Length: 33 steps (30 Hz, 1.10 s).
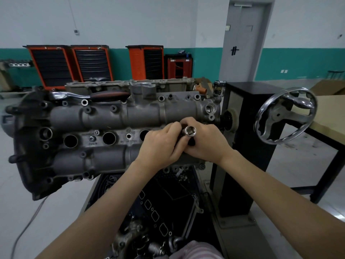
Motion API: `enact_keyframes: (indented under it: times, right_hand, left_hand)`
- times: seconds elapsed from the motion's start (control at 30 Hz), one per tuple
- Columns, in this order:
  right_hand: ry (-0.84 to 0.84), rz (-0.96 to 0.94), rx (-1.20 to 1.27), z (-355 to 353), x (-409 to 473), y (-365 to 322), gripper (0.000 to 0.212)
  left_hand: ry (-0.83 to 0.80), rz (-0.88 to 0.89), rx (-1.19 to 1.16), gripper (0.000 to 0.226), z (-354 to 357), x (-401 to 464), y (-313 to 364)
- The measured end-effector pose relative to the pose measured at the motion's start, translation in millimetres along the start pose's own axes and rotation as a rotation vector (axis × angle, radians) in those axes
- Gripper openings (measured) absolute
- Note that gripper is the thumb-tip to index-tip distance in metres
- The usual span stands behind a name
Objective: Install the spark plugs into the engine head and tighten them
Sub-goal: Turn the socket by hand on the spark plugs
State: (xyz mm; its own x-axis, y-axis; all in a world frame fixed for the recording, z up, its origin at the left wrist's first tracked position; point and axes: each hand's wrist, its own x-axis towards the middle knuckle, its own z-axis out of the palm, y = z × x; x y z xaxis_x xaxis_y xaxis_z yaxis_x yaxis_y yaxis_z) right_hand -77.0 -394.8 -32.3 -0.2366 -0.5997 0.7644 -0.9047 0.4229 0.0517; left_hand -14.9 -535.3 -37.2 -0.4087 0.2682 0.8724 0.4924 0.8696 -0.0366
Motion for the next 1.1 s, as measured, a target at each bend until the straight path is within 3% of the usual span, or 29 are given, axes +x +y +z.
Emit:
enact_keyframes:
  times: [0.13,0.37,0.53,0.67,0.97,1.1]
  right_hand:
    - [-0.037,-0.033,0.021,-0.7,-1.0,-0.3,0.038]
    - [-0.008,-0.066,-0.08,-0.8,0.9,-0.6,0.01]
    - [0.0,-0.025,-0.039,0.6,0.0,0.8,0.027]
    - [-0.014,-0.031,0.0,-0.1,0.0,-0.7,0.038]
    - [0.035,-0.06,-0.098,0.6,1.9,-1.0,0.014]
    - [0.007,-0.006,-0.031,3.4,-0.8,1.2,0.029]
  left_hand:
    - [0.009,0.026,-0.023,0.045,-1.3,1.2,0.8]
    - [-0.017,0.052,0.001,0.036,1.7,-0.5,-2.2]
    - [-0.002,0.025,0.018,0.03,3.7,-2.2,-1.8]
    - [-0.016,-0.018,-0.076,0.037,0.0,-0.9,1.0]
    - [-0.026,-0.018,0.0,0.03,1.7,-0.4,0.3]
    - [-0.022,-0.024,-0.01,0.028,1.9,-1.2,-0.7]
